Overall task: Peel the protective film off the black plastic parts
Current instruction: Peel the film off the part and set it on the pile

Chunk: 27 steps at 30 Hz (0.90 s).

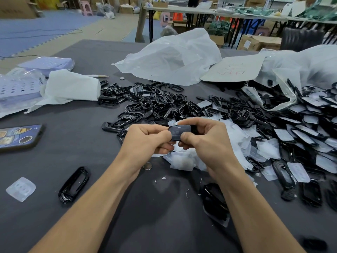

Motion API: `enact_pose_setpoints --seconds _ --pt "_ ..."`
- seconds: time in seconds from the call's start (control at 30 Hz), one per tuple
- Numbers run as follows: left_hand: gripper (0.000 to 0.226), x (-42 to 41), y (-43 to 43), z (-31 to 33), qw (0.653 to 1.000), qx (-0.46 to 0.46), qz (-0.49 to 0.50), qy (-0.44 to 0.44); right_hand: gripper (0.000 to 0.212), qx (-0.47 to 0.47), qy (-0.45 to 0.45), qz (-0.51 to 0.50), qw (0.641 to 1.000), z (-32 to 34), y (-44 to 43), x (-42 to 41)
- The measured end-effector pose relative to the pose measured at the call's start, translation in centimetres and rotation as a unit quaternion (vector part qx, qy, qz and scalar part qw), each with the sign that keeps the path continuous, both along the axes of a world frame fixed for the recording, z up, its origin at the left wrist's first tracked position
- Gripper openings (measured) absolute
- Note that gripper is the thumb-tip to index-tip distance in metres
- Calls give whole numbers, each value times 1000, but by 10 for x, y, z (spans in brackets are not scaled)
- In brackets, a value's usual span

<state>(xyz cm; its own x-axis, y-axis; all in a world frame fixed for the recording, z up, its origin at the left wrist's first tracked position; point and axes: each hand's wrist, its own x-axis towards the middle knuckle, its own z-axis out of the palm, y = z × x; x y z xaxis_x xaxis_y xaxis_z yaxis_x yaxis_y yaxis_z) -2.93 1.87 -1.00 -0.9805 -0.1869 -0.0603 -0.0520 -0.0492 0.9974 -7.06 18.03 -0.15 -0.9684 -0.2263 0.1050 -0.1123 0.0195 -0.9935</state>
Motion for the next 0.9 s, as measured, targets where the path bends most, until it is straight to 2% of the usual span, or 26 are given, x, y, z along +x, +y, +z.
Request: enact_pose_setpoints --seconds 0.17,0.4,0.5,0.63,0.77,0.9 --pt "22 -2 0 -3 999 -32 24 6 40 -1 0 10 1000 1 -1 1" --pt "28 -4 2 -2 999 -1 36 -5 42 -14 -27 22 999 2 -3 1" --pt "27 -3 1 -2 1000 16 16 -6 41 -23 -29 11 999 3 -2 1" --pt "37 -1 -1 -1 999 35 -35 -20 41 -20 -20 -17 999 2 -1 1" --pt "16 -1 0 -4 1000 -6 -10 -23 41 -3 -6 -29 1000 1 -2 2" --pt "7 -3 0 -6 999 -22 24 -15 40 9 7 -27 1000 0 -3 3"
